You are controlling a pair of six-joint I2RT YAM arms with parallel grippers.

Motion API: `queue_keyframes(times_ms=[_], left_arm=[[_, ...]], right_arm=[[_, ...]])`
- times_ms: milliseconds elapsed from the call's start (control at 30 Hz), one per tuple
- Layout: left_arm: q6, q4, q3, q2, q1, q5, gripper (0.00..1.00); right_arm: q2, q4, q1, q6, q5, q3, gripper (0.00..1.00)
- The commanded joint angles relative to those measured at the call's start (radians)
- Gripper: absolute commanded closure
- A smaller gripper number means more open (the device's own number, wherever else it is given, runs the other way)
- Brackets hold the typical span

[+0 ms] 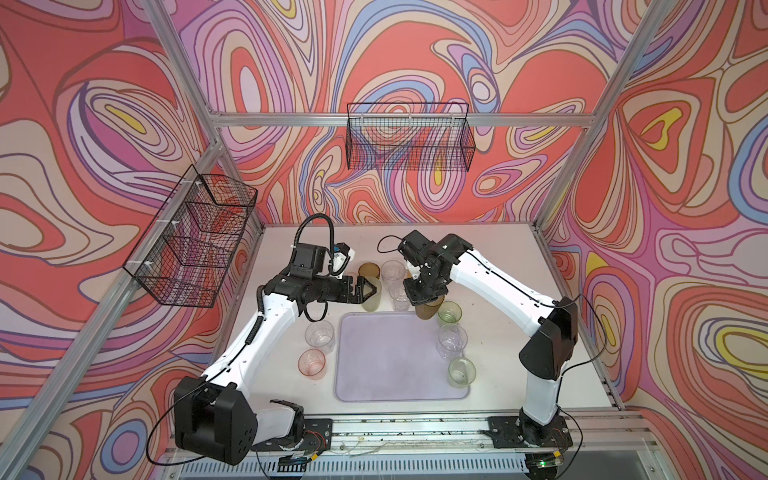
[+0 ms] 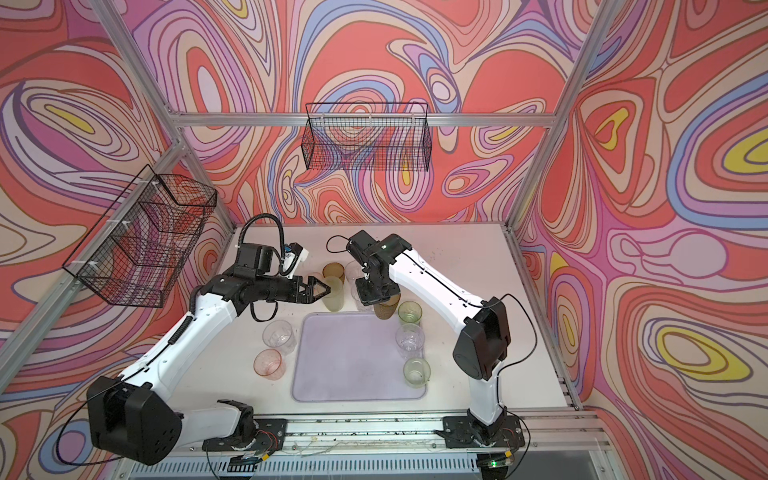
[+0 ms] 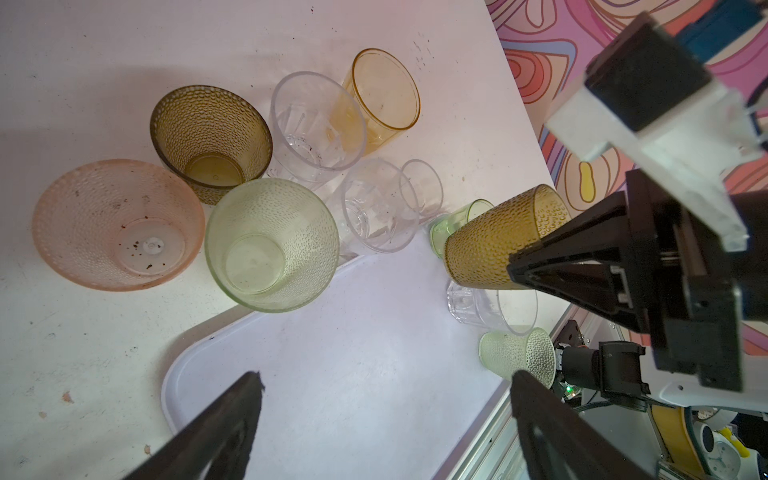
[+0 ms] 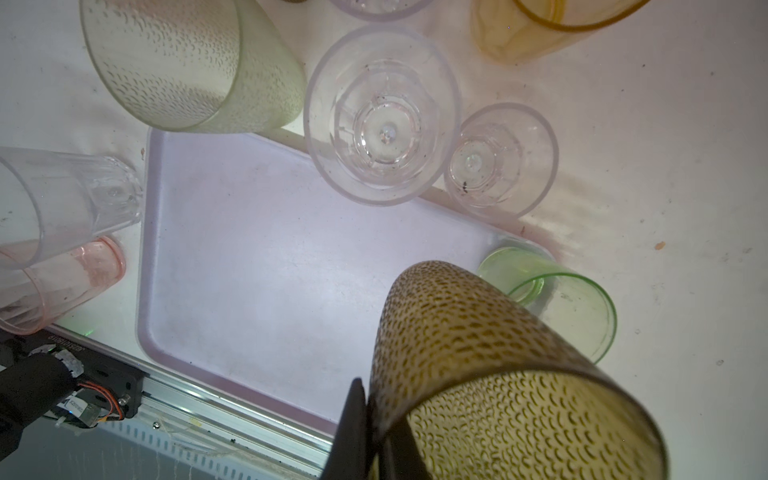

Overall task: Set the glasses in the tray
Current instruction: 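Carry the olive textured cup over the tray beside the green cup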

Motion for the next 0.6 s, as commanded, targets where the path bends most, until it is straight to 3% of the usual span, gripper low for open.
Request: queue_keyframes(times_ms=[0, 567], left_arm=[[-0.006, 0.016, -0.006, 0.006, -0.002, 0.004, 0.04], [-0.006, 0.016, -0.005, 0.012, -0.001, 0.008, 0.04]], right_arm=[[-0.003, 0.045, 0.01, 0.02, -0.005, -0.03, 1.0], [0.008, 0.17, 0.02, 0.03, 0.014, -0.175, 1.0]])
